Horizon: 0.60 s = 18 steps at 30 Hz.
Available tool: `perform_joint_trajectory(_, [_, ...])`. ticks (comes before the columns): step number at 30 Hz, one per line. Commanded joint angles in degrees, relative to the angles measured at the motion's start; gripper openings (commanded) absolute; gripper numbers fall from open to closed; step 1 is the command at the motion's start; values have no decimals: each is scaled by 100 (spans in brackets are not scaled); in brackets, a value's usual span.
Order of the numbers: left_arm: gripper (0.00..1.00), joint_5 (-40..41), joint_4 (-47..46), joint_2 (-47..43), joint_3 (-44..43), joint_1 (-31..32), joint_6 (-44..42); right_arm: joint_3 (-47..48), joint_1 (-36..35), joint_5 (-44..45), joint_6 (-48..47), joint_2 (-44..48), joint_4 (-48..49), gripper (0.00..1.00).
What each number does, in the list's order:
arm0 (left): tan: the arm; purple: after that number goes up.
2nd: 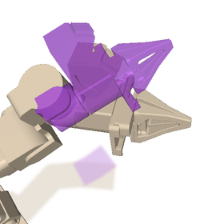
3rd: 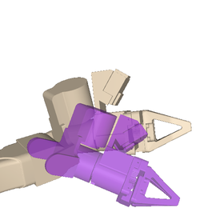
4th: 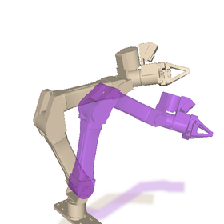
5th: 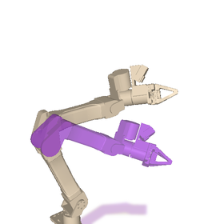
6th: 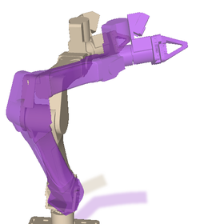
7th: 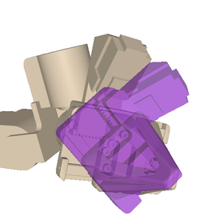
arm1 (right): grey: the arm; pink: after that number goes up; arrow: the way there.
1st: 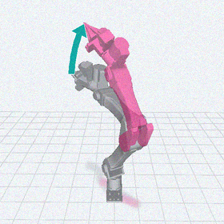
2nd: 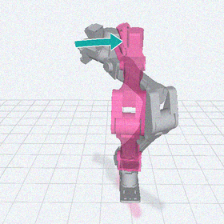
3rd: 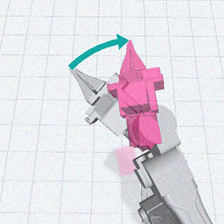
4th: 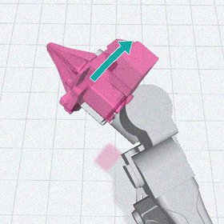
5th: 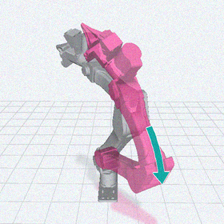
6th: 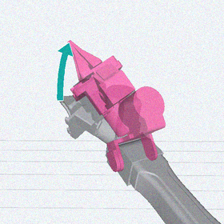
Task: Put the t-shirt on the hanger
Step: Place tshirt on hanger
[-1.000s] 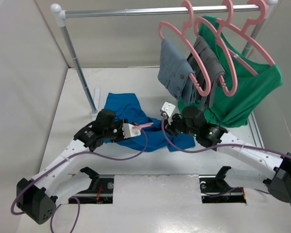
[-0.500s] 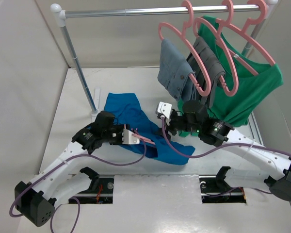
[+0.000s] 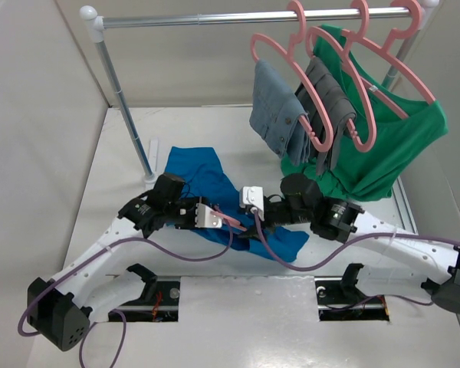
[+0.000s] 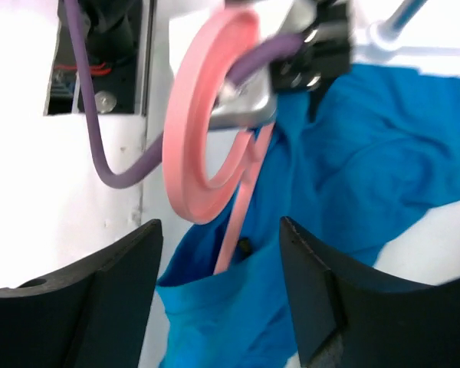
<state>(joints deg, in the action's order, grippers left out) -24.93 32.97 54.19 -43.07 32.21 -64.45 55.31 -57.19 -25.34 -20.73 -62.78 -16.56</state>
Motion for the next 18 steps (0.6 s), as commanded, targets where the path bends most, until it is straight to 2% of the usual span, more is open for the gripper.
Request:
perform_joint_trajectory(1, [0, -276, -89, -5, -333, 14, 63, -248, -38, -77, 289, -84, 539, 66])
perform_joint_trajectory(7, [0, -329, -89, -5, -386, 14, 178, -389, -38, 213, 474, -576, 1048, 58])
perform_joint_trajectory(9, [0, -390, -89, -5, -447, 14, 239, -389, -38, 354, 657, -795, 1198, 52])
perform_joint_trajectory(10, [0, -390, -89, -5, -448, 14, 309, -389, -38, 433, 719, -797, 1286, 48])
perform_joint_trajectory(13, [0, -443, -37, -58, -448, 14, 459, -450, -38, 688, 851, -763, 1427, 23])
perform_joint_trajectory(14, [0, -443, -36, -58, -448, 14, 459, -451, -38, 810, 851, -683, 1427, 5])
perform_joint_trajectory(15, [0, -443, -36, -119, -448, 14, 459, -547, -38, 881, 851, -569, 1427, 0])
perform_joint_trajectory(18, [0, -189, -36, -172, -299, 14, 407, -924, -38, 987, 956, 71, 1427, 0])
